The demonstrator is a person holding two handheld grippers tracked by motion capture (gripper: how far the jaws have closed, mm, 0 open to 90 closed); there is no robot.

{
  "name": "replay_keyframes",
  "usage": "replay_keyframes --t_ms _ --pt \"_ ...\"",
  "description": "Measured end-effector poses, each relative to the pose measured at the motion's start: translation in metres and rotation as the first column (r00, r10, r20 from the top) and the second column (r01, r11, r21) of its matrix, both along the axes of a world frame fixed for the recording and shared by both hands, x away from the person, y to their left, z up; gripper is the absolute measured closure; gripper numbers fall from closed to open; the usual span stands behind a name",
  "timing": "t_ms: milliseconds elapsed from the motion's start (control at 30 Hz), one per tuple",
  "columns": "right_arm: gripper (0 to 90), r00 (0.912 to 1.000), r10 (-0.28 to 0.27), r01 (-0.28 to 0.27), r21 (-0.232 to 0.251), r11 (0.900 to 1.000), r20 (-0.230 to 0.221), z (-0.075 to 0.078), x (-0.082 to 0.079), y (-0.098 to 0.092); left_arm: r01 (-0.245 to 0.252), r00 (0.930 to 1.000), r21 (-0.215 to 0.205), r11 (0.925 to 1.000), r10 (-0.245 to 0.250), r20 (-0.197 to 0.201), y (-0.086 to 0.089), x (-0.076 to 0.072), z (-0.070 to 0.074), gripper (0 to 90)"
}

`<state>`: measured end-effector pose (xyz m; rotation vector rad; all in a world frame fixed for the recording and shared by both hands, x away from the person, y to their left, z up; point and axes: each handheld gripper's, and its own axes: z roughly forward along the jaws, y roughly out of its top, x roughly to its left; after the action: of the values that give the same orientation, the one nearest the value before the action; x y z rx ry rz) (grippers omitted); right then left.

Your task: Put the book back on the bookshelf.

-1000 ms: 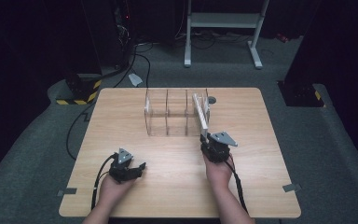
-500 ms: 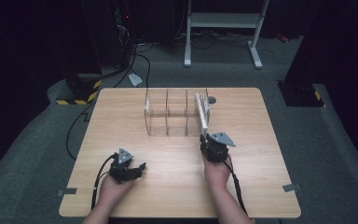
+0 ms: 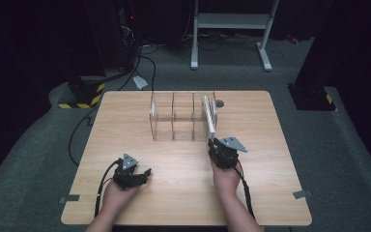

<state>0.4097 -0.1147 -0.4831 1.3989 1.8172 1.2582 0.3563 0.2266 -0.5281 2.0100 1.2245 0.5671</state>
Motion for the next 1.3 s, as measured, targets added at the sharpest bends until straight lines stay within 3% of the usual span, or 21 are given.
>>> replay_keyframes --t_ms 233,1300 --pt "72.6 1.0 -0.004 0.004 0.023 1.0 -0.004 -0.001 0.001 0.0 0.003 1.0 0.0 1.0 -0.003 -0.003 0.0 -0.001 0.0 31.7" --pt "72.2 0.9995 -0.029 0.028 0.007 1.0 0.012 0.001 0.012 0.005 0.005 1.0 -0.003 1.0 -0.005 -0.002 0.001 -0.002 0.0 31.4"
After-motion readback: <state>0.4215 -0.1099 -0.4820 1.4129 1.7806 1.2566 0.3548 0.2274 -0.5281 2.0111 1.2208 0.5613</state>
